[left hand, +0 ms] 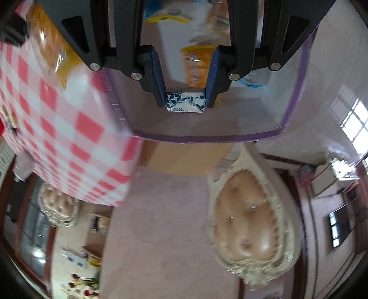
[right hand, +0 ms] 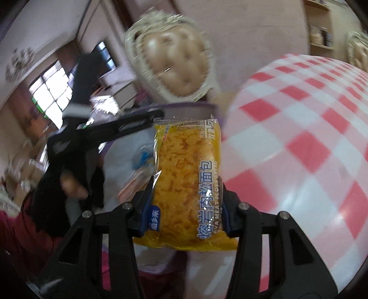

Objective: Organize snacks
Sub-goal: 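Bring both held snacks over the box and open both tools to drop them, then move both open tools back over the snack pile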

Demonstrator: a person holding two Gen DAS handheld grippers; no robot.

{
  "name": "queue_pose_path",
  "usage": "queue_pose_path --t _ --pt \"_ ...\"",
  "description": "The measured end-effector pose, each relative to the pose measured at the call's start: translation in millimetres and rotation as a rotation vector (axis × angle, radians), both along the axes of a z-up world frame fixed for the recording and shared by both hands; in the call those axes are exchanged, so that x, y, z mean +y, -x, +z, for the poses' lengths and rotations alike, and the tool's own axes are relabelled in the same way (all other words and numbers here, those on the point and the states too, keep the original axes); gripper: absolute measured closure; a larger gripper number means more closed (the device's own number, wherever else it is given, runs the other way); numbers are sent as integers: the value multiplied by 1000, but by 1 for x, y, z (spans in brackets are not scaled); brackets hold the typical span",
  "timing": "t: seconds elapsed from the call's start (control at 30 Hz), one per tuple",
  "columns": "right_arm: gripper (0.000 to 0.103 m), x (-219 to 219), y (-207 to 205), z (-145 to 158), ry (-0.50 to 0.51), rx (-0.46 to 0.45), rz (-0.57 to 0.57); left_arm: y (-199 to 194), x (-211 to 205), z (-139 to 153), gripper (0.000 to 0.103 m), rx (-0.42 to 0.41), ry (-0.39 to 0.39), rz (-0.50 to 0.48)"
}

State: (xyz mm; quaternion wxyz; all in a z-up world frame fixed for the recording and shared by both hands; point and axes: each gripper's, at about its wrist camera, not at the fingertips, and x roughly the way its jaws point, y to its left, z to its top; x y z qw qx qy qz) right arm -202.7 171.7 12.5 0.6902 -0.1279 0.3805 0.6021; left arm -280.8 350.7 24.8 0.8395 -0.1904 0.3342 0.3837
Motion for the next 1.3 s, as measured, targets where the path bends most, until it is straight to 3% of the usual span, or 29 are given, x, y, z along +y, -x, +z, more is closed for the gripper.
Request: queue_pose_path --t 0.1,0.17,0.23,0.3,0.4,0.57,0.7,0.83,0.93,1.1,1.3 --pt "50 8 18 -5 25 14 109 14 15 -1 66 29 -15 87" --pt "47 9 25 -5 27 13 150 24 21 4 60 29 -51 177" --pt "36 4 22 1 5 0 137 32 23 14 24 -2 -70 263" --pt "29 -8 7 11 -39 2 90 32 18 22 17 -51 -83 283" --pt "29 -29 -23 22 -83 3 -8 7 -2 34 17 -95 -89 196" --pt "29 -98 -90 28 -112 -16 -279 -80 -74 43 17 -127 -68 -124" --pt "29 -182 -153 22 -87 -8 -553 -160 -145 46 17 -147 31 -388" --pt "29 -274 -203 28 -56 -24 -820 -254 -230 40 16 -120 57 -593" --pt "29 -341 -229 36 -74 -47 -1017 -325 -274 23 16 -65 137 -653" --pt "29 -443 -254 41 -178 21 -1267 -400 -316 2 16 -50 165 -585" --pt "29 -472 -271 32 -150 58 -1307 -461 -351 -21 16 61 76 -561"
